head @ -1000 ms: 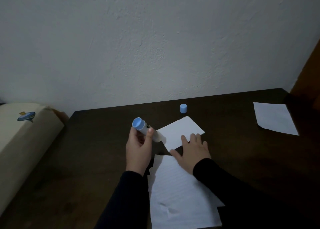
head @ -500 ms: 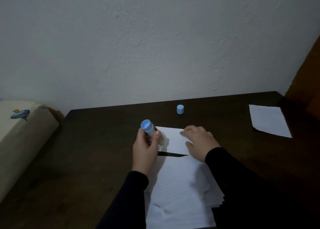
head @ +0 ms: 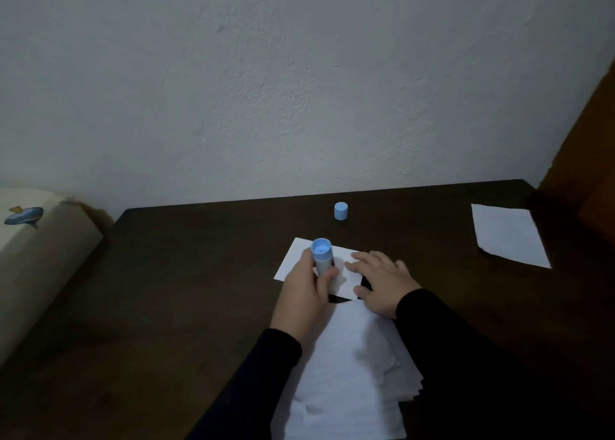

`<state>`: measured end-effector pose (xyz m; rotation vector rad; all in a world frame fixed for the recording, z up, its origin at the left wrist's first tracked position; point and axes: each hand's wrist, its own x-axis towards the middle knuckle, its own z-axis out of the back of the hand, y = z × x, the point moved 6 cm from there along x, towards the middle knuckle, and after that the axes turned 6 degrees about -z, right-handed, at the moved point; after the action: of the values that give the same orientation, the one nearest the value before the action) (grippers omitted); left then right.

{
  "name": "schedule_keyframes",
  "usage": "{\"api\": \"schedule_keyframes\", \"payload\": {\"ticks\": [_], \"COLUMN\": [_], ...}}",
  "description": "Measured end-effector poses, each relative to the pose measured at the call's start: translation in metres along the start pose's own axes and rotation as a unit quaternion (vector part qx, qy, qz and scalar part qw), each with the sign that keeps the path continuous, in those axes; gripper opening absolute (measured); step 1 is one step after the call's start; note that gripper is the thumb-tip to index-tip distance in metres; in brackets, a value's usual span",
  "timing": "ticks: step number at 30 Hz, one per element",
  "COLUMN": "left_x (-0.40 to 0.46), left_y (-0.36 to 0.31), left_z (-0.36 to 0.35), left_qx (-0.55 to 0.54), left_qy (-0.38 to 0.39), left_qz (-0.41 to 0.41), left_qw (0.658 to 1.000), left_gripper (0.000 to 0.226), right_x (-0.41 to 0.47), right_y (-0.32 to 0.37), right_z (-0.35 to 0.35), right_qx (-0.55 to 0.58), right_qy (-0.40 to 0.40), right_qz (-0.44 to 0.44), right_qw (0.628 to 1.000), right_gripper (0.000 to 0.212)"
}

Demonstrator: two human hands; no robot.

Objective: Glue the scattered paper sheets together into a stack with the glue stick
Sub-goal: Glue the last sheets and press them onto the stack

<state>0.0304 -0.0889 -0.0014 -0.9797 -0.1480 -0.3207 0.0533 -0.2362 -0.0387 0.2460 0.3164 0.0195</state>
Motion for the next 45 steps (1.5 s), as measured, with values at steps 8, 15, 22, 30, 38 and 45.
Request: {"api": "schedule_keyframes", "payload": {"ticks": [8,15,22,30,38,45], "left_x": [0.01,0.005,0.001,-0.001,-0.012,-0.014], "left_y": [0.037,0.048,0.035,0.021,-0.003,-0.004], "left_z": [0.035,0.052,0.073,0.044,0.007,0.005], "left_qx": [0.002,-0.033,-0.112,-0.105,-0.08,-0.035], "left_qy": [-0.036,-0.131,-0.219,-0.125,-0.048,-0.021], "left_qz": [0.078,0.103,0.083,0.052,0.002,-0.017], "left_qw": [0.996,0.985,0.966,0.985,0.996,0.999], "left_gripper": [0.03,0.031,0.025,0.012,0.01,0.018], "right_x": [-0.001,0.0,-0.01,-0.02,-0.001,0.003], "right_y": [0.002,0.001,0.024,0.053,0.005,0.009], "right_z": [0.0,-0.007,-0.007,0.006,-0.009,-0.009], "right_qx": [-0.003,-0.012,-0.128,-0.106,-0.009,-0.012], "right_qy": [0.013,0.006,0.013,-0.085,-0.024,-0.02], "right_qz": [-0.006,-0.018,-0.096,-0.03,0.028,0.012], "right_qw": [1.0,1.0,0.987,0.99,0.999,1.0], "right_gripper": [0.053,0.054,0.067,0.048,0.052,0.054]}}
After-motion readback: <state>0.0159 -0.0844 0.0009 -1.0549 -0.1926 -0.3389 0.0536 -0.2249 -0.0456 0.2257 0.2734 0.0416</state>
